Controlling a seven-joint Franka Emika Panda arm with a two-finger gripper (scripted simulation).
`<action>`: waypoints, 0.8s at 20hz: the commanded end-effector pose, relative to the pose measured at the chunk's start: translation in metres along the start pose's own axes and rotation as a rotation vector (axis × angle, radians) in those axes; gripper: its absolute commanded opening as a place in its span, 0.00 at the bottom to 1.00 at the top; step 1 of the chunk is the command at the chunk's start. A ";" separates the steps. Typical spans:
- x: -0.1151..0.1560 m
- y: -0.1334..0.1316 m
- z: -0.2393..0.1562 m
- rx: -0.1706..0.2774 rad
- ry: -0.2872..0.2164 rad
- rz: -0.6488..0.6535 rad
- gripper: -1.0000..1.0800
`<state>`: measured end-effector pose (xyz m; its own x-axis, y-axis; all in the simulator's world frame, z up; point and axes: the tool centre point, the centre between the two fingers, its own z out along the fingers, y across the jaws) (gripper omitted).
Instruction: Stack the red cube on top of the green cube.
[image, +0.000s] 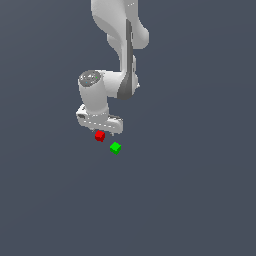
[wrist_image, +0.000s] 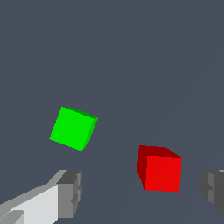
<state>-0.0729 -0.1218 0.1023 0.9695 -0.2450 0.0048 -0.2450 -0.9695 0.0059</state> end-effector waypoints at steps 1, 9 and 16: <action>-0.010 0.016 0.012 0.001 -0.001 0.028 0.96; -0.026 0.040 0.032 0.004 -0.005 0.072 0.96; -0.025 0.040 0.034 0.005 -0.006 0.072 0.96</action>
<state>-0.1071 -0.1547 0.0697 0.9493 -0.3142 -0.0004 -0.3142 -0.9493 0.0009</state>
